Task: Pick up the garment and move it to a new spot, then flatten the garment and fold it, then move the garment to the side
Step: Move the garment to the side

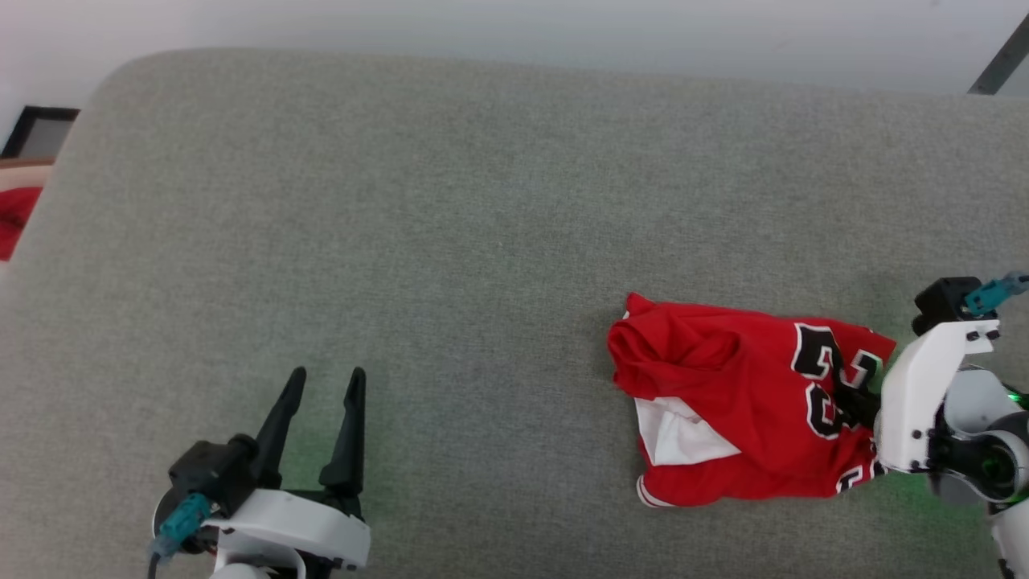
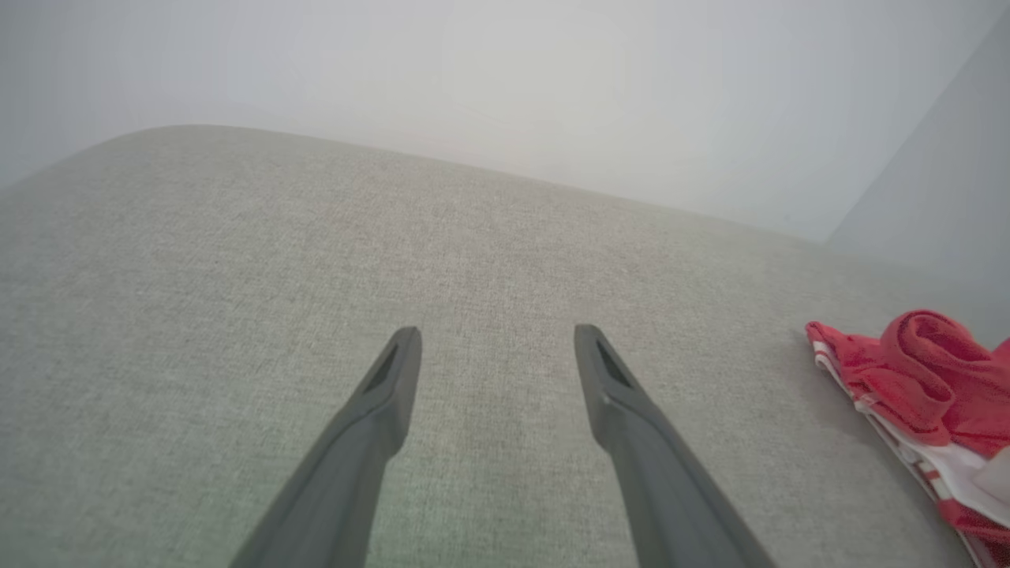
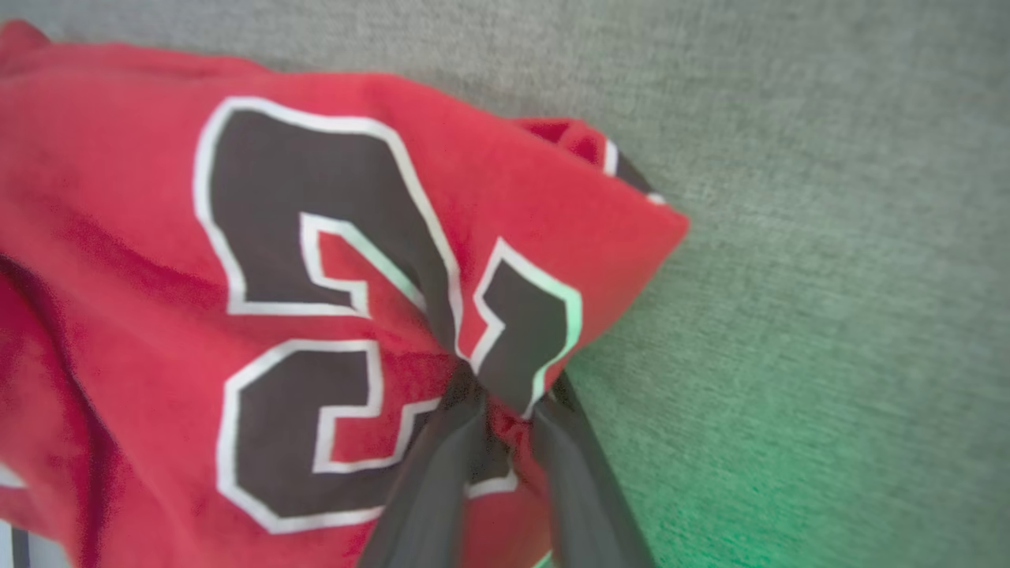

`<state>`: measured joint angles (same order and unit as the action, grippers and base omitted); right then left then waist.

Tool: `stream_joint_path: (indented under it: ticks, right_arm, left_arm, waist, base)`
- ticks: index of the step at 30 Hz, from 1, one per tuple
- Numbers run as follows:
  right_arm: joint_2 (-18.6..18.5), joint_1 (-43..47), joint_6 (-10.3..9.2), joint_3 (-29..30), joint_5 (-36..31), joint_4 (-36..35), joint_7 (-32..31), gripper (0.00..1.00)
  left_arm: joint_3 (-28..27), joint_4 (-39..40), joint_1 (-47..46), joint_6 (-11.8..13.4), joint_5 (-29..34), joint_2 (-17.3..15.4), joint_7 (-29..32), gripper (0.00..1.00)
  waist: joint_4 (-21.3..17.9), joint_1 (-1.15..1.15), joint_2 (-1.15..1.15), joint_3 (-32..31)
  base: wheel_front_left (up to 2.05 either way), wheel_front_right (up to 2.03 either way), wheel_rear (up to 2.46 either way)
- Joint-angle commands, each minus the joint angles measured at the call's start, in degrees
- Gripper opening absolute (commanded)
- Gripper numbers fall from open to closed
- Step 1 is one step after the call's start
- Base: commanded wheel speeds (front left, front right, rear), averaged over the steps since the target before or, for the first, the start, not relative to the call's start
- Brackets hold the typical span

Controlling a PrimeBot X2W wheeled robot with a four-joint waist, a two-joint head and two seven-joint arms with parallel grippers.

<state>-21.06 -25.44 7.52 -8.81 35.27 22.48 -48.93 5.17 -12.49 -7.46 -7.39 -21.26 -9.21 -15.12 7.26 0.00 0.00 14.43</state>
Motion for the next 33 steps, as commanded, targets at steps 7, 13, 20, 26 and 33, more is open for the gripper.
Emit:
stream_joint_path:
  ticks: [7,13,20,26,33]
  right_arm:
    - [0.4,2.9,-0.08,1.9,3.8,-2.7,6.1,0.0]
    - [-4.5,4.7,-0.06,8.5,6.1,-7.4,9.2,0.0]
    - [-10.3,5.9,-0.06,17.7,6.1,-6.1,11.1,0.0]
    - [-13.2,1.9,-0.06,21.9,4.5,-1.5,14.6,0.0]
    - [-17.0,-7.5,-0.06,19.2,-2.3,5.1,21.6,0.0]
  left_arm:
    - [0.5,-1.3,-1.8,-0.1,0.2,-0.3,0.0,1.0]
    - [3.0,1.5,-4.2,-0.1,1.7,-2.3,0.1,1.0]
    - [7.7,3.5,-11.0,-0.1,4.1,-5.3,0.0,1.0]
    - [11.4,4.1,-18.8,-0.1,4.6,-7.8,0.1,1.0]
    - [14.4,4.8,-26.9,-0.1,5.2,-10.0,0.1,1.0]
  waist:
    - [-3.6,0.0,0.0,0.1]
    - [-8.7,0.0,0.0,1.4]
    - [-13.4,0.0,0.0,4.1]
    - [-14.9,0.0,0.0,7.2]
    - [-14.7,0.0,0.0,12.2]
  base:
    - [0.0,0.0,0.0]
    - [0.0,0.0,0.0]
    - [0.0,0.0,0.0]
    - [0.0,0.0,0.0]
    - [0.0,0.0,0.0]
